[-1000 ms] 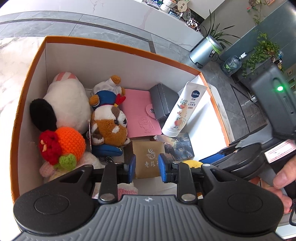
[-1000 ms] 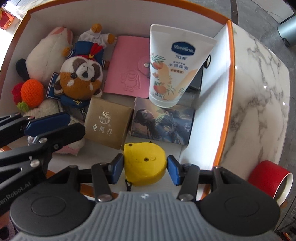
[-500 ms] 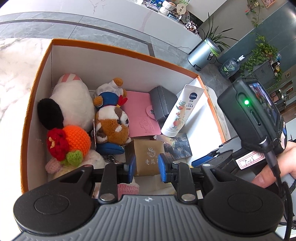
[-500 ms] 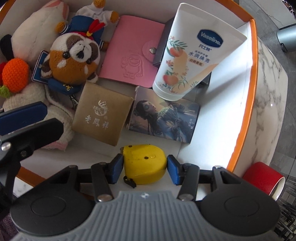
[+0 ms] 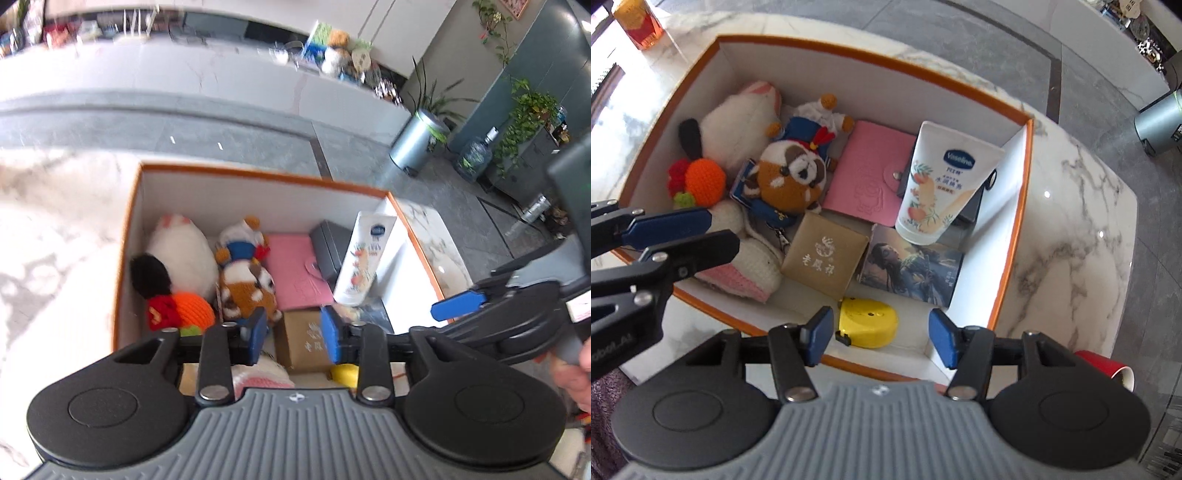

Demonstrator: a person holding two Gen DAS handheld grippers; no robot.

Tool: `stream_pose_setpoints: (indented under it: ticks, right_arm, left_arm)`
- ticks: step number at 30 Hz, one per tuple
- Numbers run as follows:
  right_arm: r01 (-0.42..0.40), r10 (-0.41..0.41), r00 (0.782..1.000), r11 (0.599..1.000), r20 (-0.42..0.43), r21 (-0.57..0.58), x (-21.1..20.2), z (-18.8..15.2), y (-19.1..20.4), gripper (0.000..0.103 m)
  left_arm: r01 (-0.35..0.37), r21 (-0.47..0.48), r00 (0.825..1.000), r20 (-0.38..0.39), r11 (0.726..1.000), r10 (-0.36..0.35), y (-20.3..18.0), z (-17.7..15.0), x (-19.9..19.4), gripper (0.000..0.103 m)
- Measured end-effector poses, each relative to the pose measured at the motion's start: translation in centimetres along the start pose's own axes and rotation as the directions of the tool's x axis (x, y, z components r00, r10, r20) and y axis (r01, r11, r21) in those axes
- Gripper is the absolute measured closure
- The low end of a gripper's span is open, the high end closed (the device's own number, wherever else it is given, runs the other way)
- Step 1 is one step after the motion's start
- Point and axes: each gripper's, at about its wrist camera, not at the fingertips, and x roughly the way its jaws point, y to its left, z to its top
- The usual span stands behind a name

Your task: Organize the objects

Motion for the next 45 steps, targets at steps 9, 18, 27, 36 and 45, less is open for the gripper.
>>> stream_pose_setpoints:
  ticks: [9, 18, 27, 36, 45]
  right_arm:
    - [-0.057, 0.043, 0.904, 0.998, 0.425, 0.020, -7.1, -5.2, 0.9, 0.035]
    - [-0.091, 0.025, 0.712, 0.994, 0.701, 0.057, -11.7, -11.9, 1.9, 0.023]
    - [-0.100, -0.049, 0.575, 0.986, 0.817, 0.130, -10.9, -17.5, 4.7, 0.012]
    - [-0.083, -0.132, 0.591, 0.971, 0.796, 0.223, -8.2, -19.6, 5.6, 0.012]
    - [-0.089, -0.117, 0.693, 0.965, 0.712, 0.246, -4.8, -19.9, 5.5, 0.012]
  left_arm:
    - [-0.170, 0.100, 0.967, 0.210, 0.980, 0.147, -2.5, -1.6, -6.3, 0.028]
    - [-0.286, 0.110, 0.911, 0.341, 0.952, 0.234, -4.5, -4.5, -10.1, 0.013]
    - [-0.391, 0.072, 0.820, 0.479, 0.918, 0.312, -5.1, -8.3, -11.7, 0.007]
    - [-0.455, 0.097, 0.814, 0.447, 0.885, 0.370, -6.2, -10.9, -9.6, 0.007]
    - [-0.445, 0.064, 0.845, 0.360, 0.893, 0.395, -5.1, -12.1, -8.1, 0.007]
